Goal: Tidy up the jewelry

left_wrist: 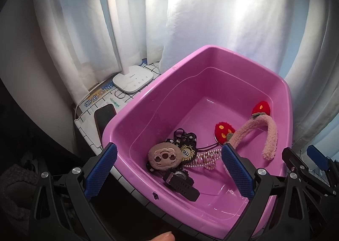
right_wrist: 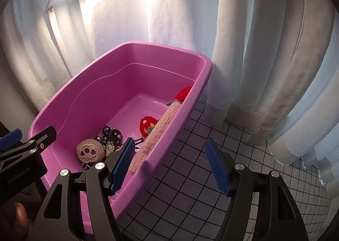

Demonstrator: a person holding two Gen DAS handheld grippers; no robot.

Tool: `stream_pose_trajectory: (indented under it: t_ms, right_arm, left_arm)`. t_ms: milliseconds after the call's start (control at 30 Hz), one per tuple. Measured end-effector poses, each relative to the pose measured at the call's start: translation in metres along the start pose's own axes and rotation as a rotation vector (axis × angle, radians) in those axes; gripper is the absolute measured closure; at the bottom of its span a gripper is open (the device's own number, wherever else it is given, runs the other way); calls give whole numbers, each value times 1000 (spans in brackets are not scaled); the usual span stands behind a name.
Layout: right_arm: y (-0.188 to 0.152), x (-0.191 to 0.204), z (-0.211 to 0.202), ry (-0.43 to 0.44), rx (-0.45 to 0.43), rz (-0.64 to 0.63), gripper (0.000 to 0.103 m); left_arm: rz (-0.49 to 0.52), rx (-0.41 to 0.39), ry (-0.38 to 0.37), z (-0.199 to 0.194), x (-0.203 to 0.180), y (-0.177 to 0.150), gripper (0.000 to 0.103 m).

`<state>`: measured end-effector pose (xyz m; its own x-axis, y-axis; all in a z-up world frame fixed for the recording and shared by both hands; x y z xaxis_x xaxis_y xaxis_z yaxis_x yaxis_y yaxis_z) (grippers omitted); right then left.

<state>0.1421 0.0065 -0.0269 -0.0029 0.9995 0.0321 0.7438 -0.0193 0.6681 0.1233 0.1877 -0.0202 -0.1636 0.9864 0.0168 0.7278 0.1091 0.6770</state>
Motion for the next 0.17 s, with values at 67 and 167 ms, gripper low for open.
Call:
stream_pose_trajectory:
  t_ms: [67,167]
  right_arm:
    - [0,0,0,-1,0,-1,37]
    - [0,0,-1,-2,-2,0,37]
  left_arm:
    - [-8,2,-2,1,0,1,6]
    - [-19,9,0,4,-3,5,6]
Point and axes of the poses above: each gripper's, at about its wrist camera, not at the fingertips, and z roughly the way its jaws point, x to its left, y to its top, the point moved 5 cm from there along z, roughly the way its jaws point, and after that the axes turned 3 degrees about -x, right-handed, at the moved point
